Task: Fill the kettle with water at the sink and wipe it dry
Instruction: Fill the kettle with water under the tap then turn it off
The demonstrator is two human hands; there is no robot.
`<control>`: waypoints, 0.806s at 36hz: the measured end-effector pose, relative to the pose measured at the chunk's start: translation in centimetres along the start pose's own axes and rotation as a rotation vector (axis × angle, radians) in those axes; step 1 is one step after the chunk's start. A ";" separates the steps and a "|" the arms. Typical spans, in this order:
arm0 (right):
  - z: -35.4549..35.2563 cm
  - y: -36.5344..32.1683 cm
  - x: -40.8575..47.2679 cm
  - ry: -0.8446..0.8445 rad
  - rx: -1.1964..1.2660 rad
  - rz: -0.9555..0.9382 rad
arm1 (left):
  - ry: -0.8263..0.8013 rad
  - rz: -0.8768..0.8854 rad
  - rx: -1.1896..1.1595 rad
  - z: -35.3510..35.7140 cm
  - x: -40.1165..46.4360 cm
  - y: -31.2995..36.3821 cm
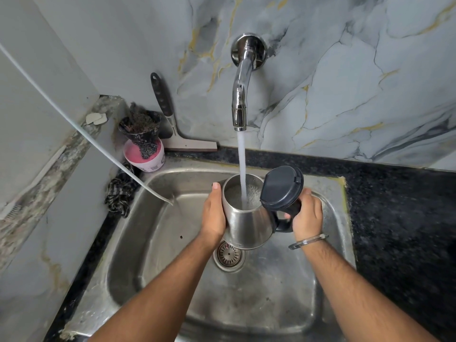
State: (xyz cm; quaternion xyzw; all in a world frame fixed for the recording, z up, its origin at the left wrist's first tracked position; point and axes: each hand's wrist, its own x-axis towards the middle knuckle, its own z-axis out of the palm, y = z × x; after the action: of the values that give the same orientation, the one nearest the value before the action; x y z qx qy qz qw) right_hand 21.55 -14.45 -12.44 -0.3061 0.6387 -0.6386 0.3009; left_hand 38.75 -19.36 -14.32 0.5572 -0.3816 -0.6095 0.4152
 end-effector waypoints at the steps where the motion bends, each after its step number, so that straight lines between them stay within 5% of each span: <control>1: -0.1 0.1 0.1 -0.006 0.003 -0.009 | 0.004 0.005 -0.006 0.0 0.0 0.0; 29: 0.0 0.4 0.0 0.021 -0.002 -0.098 | 0.031 0.058 -0.018 0.3 -0.3 0.1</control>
State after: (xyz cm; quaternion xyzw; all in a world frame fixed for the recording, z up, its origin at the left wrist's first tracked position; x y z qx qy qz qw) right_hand 21.54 -14.51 -12.83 -0.3306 0.6266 -0.6551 0.2624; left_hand 38.50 -19.17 -14.08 0.5517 -0.3854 -0.5919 0.4436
